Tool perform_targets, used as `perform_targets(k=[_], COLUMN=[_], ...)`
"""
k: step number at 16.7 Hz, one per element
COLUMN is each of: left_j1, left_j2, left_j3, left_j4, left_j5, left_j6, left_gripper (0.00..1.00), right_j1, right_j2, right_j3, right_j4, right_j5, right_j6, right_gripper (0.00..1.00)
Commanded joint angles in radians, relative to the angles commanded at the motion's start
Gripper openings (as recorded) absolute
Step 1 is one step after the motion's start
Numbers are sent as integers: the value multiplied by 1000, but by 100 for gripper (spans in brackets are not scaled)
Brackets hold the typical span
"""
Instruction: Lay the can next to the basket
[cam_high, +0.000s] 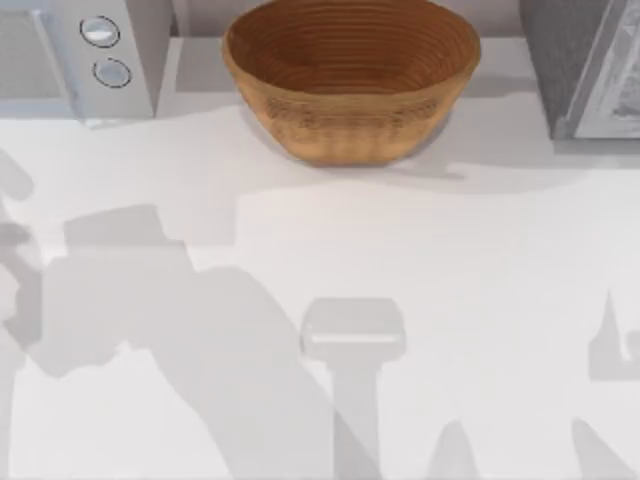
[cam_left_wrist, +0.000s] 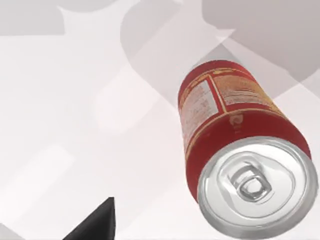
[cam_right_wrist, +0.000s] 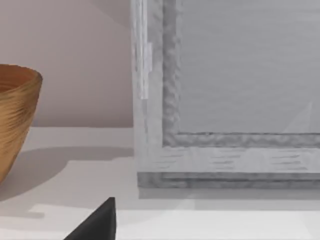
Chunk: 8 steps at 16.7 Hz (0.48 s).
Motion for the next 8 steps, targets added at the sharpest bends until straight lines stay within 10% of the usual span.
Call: perform_targets(k=[8], left_j1=[-2], left_j2=[12], left_j3=[-64], left_j4=[74], left_j5=[0], left_j6=[-2], left_gripper=[100], right_j1=[0], right_j2=[0], right_j3=[0], right_j4=[0], right_j5=[0], right_j6=[0], right_gripper=[100])
